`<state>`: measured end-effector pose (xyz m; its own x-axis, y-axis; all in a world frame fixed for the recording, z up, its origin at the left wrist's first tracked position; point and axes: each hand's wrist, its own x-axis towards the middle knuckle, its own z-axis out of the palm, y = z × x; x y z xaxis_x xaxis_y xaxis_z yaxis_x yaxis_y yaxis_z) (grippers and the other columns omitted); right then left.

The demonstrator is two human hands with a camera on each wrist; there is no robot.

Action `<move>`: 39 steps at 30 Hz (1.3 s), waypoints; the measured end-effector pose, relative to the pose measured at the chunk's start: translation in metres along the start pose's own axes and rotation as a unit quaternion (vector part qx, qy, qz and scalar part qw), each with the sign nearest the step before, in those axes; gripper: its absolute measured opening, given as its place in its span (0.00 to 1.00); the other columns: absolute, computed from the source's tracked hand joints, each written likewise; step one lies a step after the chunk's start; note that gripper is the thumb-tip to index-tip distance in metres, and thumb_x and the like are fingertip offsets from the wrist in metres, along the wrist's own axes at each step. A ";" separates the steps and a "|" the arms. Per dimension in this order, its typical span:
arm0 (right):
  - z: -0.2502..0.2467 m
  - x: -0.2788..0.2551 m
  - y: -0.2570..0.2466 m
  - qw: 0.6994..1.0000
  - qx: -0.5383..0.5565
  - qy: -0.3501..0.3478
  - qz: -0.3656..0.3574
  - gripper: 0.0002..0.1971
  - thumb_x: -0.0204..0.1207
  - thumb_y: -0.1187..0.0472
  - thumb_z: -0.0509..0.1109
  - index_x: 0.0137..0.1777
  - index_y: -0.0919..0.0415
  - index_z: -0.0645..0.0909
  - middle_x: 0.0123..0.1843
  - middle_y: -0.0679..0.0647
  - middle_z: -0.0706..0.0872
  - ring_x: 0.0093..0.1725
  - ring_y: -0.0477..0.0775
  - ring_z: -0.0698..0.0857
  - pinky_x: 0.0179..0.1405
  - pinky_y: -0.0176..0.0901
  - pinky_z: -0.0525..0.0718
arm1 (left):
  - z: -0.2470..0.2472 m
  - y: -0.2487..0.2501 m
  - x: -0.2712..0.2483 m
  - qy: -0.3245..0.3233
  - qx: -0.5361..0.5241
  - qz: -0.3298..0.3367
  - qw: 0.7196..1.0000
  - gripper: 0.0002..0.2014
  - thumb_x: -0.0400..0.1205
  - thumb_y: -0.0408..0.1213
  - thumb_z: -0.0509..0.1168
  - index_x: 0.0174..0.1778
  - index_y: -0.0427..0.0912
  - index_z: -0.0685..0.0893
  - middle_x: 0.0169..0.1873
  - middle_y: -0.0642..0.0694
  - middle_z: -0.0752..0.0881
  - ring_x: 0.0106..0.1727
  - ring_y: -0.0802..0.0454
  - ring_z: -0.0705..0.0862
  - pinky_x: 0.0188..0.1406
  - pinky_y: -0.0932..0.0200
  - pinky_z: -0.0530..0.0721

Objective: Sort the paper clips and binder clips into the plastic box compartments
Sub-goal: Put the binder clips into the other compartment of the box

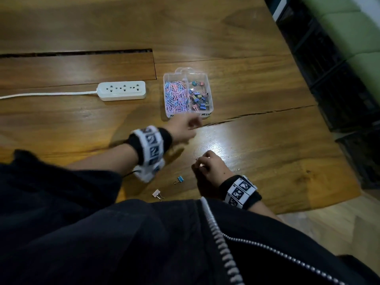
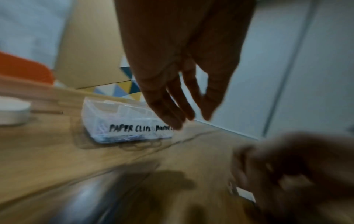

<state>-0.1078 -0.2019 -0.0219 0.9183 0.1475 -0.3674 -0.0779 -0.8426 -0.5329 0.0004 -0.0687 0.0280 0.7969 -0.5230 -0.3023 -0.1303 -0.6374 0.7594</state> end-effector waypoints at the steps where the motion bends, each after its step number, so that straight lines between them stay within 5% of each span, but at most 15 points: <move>1: 0.000 0.000 -0.001 1.000 -0.003 -0.008 0.002 0.10 0.76 0.68 0.63 0.54 0.66 0.83 0.58 0.62 0.76 0.57 0.59 0.78 0.59 0.40 0.74 | 0.002 -0.010 -0.017 -0.074 0.075 0.029 0.994 0.17 0.75 0.28 0.67 0.60 0.41 0.80 0.55 0.45 0.82 0.52 0.50 0.80 0.51 0.53 0.84; 3: -0.001 0.000 -0.004 1.000 -0.006 -0.022 0.009 0.10 0.77 0.68 0.63 0.55 0.65 0.82 0.57 0.61 0.76 0.58 0.59 0.77 0.61 0.41 0.75 | 0.007 -0.033 -0.047 -0.233 0.219 0.071 0.945 0.26 0.73 0.35 0.71 0.69 0.44 0.76 0.63 0.45 0.79 0.60 0.48 0.77 0.62 0.52 0.78; 5: -0.003 0.000 -0.008 0.999 0.003 -0.026 0.024 0.08 0.77 0.67 0.64 0.52 0.64 0.82 0.54 0.58 0.74 0.59 0.58 0.77 0.62 0.43 0.76 | 0.017 -0.055 -0.071 -0.322 0.361 0.085 0.871 0.40 0.72 0.43 0.72 0.79 0.52 0.61 0.80 0.47 0.60 0.75 0.46 0.64 0.73 0.48 0.70; 7: -0.004 0.000 -0.010 0.999 0.012 -0.025 0.040 0.05 0.76 0.67 0.65 0.48 0.64 0.83 0.52 0.56 0.73 0.59 0.59 0.78 0.62 0.43 0.77 | 0.027 -0.068 -0.089 -0.323 0.459 0.120 0.819 0.45 0.75 0.46 0.69 0.81 0.56 0.46 0.83 0.50 0.42 0.80 0.44 0.53 0.76 0.47 0.66; 9: -0.004 0.000 -0.013 0.997 0.013 -0.035 0.063 0.05 0.75 0.67 0.67 0.46 0.64 0.83 0.57 0.59 0.75 0.60 0.59 0.79 0.63 0.44 0.77 | 0.038 -0.072 -0.099 -0.297 0.490 0.148 0.806 0.44 0.78 0.46 0.65 0.81 0.56 0.41 0.82 0.51 0.37 0.81 0.42 0.50 0.75 0.47 0.64; 12: -0.004 -0.002 -0.016 0.996 0.035 -0.026 0.079 0.05 0.74 0.69 0.67 0.45 0.65 0.85 0.57 0.59 0.77 0.57 0.58 0.80 0.57 0.40 0.77 | 0.046 -0.072 -0.098 -0.275 0.487 0.150 0.816 0.39 0.80 0.44 0.64 0.81 0.57 0.46 0.82 0.50 0.44 0.78 0.41 0.57 0.71 0.47 0.67; 17: -0.005 -0.009 -0.016 0.990 0.113 -0.021 0.083 0.07 0.74 0.74 0.65 0.43 0.68 0.85 0.32 0.41 0.75 0.36 0.45 0.78 0.29 0.22 0.75 | 0.042 -0.063 -0.096 -0.256 0.396 0.133 0.872 0.23 0.81 0.34 0.60 0.73 0.48 0.71 0.72 0.43 0.68 0.64 0.44 0.70 0.64 0.51 0.74; 20: -0.007 -0.009 -0.013 0.984 0.146 -0.023 0.097 0.07 0.74 0.73 0.65 0.44 0.67 0.84 0.32 0.42 0.78 0.33 0.36 0.77 0.29 0.23 0.78 | 0.042 -0.064 -0.098 -0.227 0.376 0.132 0.889 0.15 0.83 0.31 0.56 0.65 0.43 0.78 0.63 0.43 0.75 0.61 0.44 0.75 0.61 0.52 0.75; 25: -0.015 -0.003 -0.009 0.971 0.208 0.018 0.117 0.05 0.73 0.71 0.68 0.47 0.65 0.83 0.35 0.46 0.79 0.35 0.43 0.78 0.39 0.36 0.82 | 0.036 -0.066 -0.097 -0.192 0.299 0.061 0.933 0.10 0.80 0.33 0.60 0.56 0.39 0.81 0.55 0.44 0.76 0.51 0.48 0.78 0.53 0.56 0.76; 29: -0.032 0.011 -0.014 0.959 0.259 0.056 0.098 0.05 0.73 0.71 0.68 0.42 0.61 0.82 0.39 0.50 0.81 0.38 0.47 0.81 0.43 0.39 0.85 | 0.029 -0.073 -0.093 -0.138 0.261 0.020 0.955 0.03 0.77 0.31 0.60 0.42 0.44 0.73 0.43 0.49 0.75 0.45 0.51 0.75 0.45 0.59 0.73; 34: -0.057 0.037 -0.020 0.940 0.305 0.125 0.085 0.13 0.73 0.73 0.68 0.34 0.54 0.79 0.35 0.50 0.79 0.34 0.47 0.80 0.31 0.34 0.83 | 0.021 -0.077 -0.090 -0.100 0.210 -0.026 0.972 0.14 0.82 0.34 0.57 0.62 0.44 0.79 0.54 0.44 0.77 0.55 0.46 0.80 0.53 0.56 0.78; 39: -0.059 0.046 -0.018 0.929 0.338 0.136 0.072 0.13 0.71 0.75 0.69 0.34 0.56 0.80 0.33 0.52 0.80 0.31 0.49 0.79 0.26 0.28 0.83 | 0.012 -0.075 -0.096 -0.122 0.151 -0.018 0.981 0.08 0.78 0.34 0.64 0.51 0.40 0.85 0.50 0.48 0.76 0.48 0.56 0.77 0.49 0.63 0.78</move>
<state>-0.0407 -0.2105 0.0160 0.9363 -0.1554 -0.3151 -0.3492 -0.3127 -0.8833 -0.0737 0.0227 -0.0074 0.6442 -0.5935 -0.4824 -0.3035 -0.7773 0.5511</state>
